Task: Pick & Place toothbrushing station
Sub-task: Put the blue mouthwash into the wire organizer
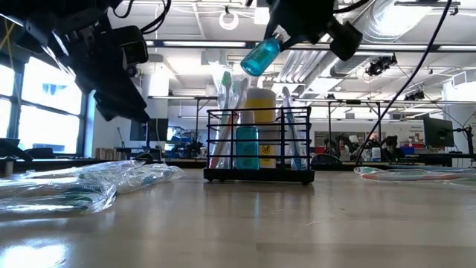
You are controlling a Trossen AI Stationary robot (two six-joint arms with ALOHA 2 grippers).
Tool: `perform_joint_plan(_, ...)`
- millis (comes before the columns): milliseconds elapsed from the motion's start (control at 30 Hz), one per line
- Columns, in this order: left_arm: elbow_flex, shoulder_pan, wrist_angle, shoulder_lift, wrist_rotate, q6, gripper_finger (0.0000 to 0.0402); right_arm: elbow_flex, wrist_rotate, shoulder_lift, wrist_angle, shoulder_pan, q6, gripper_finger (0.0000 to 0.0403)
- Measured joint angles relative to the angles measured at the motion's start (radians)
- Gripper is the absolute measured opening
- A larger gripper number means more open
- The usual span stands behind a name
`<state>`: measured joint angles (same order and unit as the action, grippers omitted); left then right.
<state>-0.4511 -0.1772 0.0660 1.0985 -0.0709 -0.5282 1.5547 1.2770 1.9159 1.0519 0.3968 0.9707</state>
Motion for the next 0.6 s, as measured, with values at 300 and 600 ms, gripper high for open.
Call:
perform_joint_plan(300, 0.0, 0.0, 0.059, 0.0, 0.017, -0.002, 0.0161, -0.003, -0.027, 0.0, 0.021, -0.017, -0.006, 0.0085)
perform_joint_plan(600, 0.0, 0.0, 0.065, 0.0, 0.023, 0.027, 0.0161, -0.092, -0.014, 0.0, 0.01, -0.011, -0.004, 0.0085)
